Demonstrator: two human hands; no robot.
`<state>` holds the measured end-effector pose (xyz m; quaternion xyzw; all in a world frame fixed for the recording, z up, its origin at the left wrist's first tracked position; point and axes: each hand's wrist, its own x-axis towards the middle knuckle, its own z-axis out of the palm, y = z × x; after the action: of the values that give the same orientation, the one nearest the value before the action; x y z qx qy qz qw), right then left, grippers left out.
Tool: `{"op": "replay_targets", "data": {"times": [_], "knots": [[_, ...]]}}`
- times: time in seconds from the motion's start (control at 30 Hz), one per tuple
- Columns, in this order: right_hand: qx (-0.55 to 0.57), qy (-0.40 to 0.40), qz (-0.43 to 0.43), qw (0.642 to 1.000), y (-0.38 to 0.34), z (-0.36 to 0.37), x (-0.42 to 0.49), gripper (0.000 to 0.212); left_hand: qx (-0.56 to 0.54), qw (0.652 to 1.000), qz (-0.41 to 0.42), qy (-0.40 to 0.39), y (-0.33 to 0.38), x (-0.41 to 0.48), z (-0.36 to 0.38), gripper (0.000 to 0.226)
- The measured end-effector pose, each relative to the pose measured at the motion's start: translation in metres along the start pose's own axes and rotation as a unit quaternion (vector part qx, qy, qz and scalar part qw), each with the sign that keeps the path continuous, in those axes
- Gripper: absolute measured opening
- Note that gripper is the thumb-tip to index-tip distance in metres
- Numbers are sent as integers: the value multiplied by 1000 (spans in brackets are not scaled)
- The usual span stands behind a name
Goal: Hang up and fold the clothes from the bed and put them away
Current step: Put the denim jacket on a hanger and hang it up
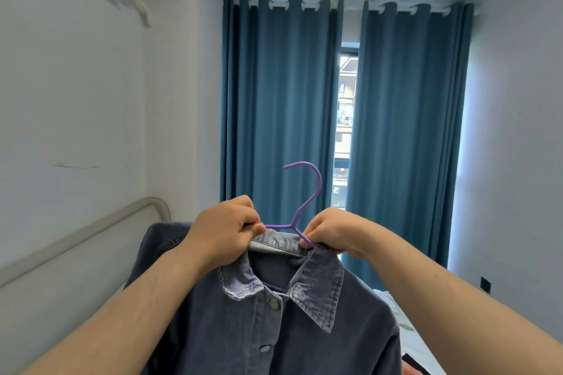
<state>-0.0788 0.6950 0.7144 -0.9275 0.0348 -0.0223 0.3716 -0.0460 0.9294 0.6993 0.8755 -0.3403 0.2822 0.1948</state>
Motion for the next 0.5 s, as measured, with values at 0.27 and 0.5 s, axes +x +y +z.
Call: {"op": "replay_targets", "data": {"times": [0.27, 0.5], "knots": [[-254, 216, -146, 931, -14, -14, -18, 16, 24, 1000, -3, -7, -7, 3, 3, 21], [-198, 173, -119, 957, -9, -17, -44, 17, -30, 995, -31, 90, 3, -2, -1, 24]]}}
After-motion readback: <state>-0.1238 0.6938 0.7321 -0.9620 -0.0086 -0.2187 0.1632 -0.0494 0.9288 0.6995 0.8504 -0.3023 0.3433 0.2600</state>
